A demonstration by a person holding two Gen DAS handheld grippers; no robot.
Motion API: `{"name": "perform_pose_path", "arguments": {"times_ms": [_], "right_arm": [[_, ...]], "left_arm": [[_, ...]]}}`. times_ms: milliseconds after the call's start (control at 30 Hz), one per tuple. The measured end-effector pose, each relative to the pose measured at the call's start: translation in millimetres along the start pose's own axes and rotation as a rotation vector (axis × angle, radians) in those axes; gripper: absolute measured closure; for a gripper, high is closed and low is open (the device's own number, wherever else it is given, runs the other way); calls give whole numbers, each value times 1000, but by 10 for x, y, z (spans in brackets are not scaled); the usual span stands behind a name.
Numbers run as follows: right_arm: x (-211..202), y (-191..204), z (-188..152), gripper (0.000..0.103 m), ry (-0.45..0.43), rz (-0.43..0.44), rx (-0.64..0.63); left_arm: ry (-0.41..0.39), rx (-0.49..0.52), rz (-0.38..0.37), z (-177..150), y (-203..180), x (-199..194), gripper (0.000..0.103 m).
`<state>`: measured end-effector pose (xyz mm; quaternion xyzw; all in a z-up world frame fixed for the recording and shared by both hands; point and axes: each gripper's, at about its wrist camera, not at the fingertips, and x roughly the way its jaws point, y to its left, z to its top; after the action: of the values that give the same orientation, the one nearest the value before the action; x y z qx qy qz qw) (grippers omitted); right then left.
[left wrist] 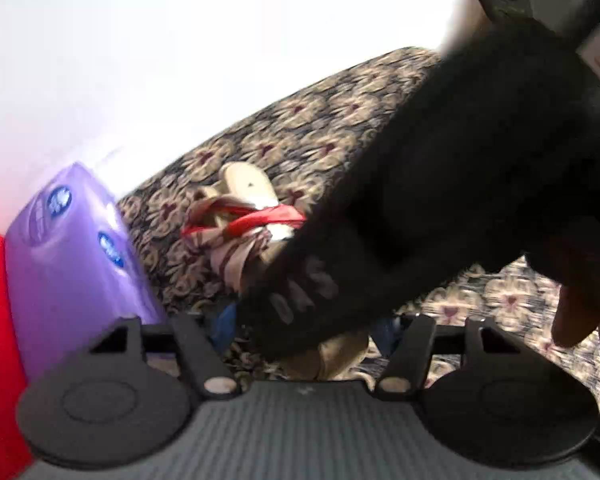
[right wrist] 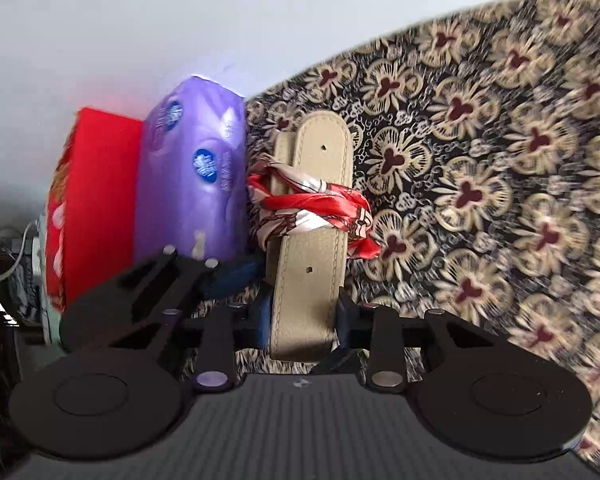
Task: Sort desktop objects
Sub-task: 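Lift the belt and scarf and carry them over the red box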
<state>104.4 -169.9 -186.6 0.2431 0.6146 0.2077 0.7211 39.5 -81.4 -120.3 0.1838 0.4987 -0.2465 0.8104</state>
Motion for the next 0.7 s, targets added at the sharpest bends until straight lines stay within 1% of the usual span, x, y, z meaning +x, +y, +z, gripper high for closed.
{"name": "perform_pose_path", "arguments": {"times_ms": [67,233,267,300,400,467,567,700], "right_arm": [[-130,74,-107,68,-35,-6,-28],[-462,296,-364,69,-137,-14,-98],[-582,341,-364,69,-163,-14,-117],[-645,438,-390,69,-194,-16,-147],[-643,764,-387,69,-272,-26,-249],[-634,977,-349,69,-307,-21,-308],[-598,1306,-305,69,-334,-4,-389],[-434,1776,-301,69,-327,33,-481]], "left_arm": [[-41,37,9,-27,-118,-156,40],[-169,113,85,-76,-315,-590,43],[-195,126,101,-83,-345,-680,43],[-223,124,117,-79,-331,-775,43],[-305,97,169,-81,-248,-1064,43],[-354,72,205,-103,-165,-1253,43],[-408,36,262,-204,-6,-1509,43],[-446,-23,343,-443,276,-1814,43]]}}
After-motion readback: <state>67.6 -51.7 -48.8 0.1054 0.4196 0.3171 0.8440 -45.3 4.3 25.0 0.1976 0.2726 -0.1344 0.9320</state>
